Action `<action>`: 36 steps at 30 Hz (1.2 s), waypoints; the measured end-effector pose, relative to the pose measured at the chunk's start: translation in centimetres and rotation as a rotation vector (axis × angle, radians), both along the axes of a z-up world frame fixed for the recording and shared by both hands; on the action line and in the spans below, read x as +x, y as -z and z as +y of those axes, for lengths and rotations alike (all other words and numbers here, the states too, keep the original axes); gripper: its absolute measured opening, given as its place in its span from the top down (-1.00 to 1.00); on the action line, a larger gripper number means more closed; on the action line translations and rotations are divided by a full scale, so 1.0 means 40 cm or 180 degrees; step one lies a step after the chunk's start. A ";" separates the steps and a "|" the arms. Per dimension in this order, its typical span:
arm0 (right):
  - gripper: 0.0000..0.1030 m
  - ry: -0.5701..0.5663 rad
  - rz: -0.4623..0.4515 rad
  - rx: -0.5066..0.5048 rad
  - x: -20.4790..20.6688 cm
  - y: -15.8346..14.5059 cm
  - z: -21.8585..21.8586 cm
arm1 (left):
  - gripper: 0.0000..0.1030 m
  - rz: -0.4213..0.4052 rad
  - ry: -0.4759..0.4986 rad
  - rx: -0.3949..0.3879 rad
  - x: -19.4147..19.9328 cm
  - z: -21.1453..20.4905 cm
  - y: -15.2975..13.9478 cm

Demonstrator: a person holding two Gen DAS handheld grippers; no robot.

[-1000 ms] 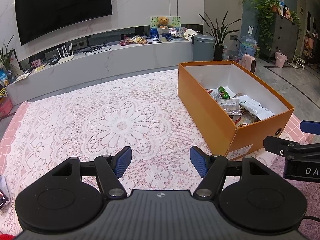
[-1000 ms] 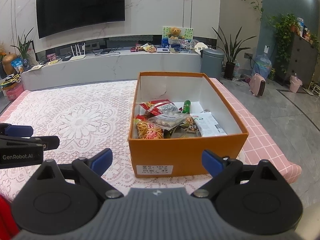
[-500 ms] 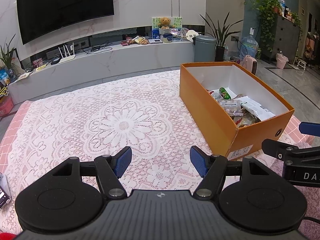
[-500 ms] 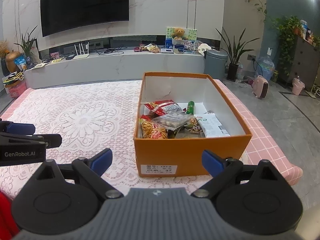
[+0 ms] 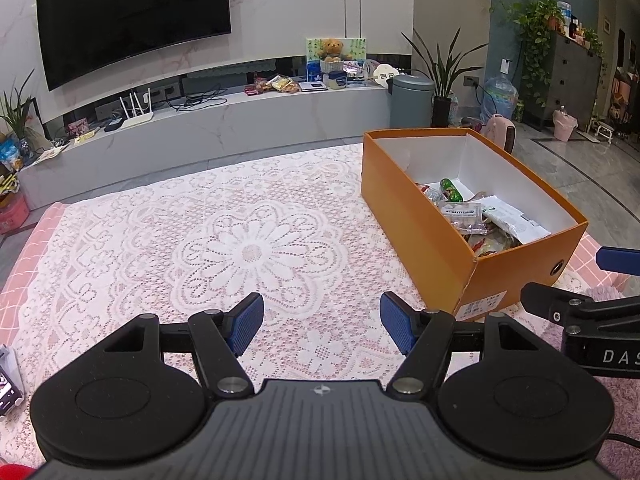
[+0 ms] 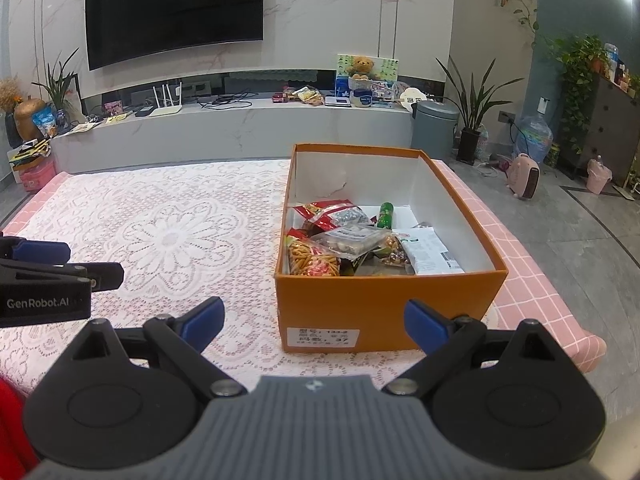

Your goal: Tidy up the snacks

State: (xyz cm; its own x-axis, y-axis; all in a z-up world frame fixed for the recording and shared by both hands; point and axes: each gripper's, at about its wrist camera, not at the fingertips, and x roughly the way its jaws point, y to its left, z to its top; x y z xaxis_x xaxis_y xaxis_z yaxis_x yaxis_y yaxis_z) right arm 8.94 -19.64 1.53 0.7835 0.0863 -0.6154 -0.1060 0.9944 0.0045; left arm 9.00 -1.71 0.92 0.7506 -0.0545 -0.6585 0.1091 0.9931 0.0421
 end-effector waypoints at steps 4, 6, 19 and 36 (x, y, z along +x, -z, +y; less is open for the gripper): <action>-0.83 0.0001 0.0001 0.0001 0.000 0.000 -0.001 | -0.52 -0.0012 -0.0004 0.0000 -0.002 0.000 -0.001; -0.83 0.0001 0.0002 0.0004 0.000 0.000 -0.001 | -0.52 -0.0035 -0.0005 0.0007 -0.004 -0.001 -0.004; -0.84 -0.0023 -0.0005 -0.0003 -0.007 0.002 0.002 | -0.53 -0.0096 -0.0014 -0.0015 -0.013 0.001 -0.015; -0.84 -0.0068 -0.0020 -0.0074 -0.012 0.000 0.019 | -0.53 -0.0128 -0.0023 -0.0043 -0.023 0.007 -0.014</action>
State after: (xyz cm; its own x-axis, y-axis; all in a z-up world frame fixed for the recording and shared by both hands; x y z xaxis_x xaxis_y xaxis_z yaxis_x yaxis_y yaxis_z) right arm 8.44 -18.90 1.52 0.7854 0.0887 -0.6126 -0.1271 0.9917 -0.0194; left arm 8.08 -1.44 1.47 0.7769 -0.0577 -0.6269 0.1004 0.9944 0.0328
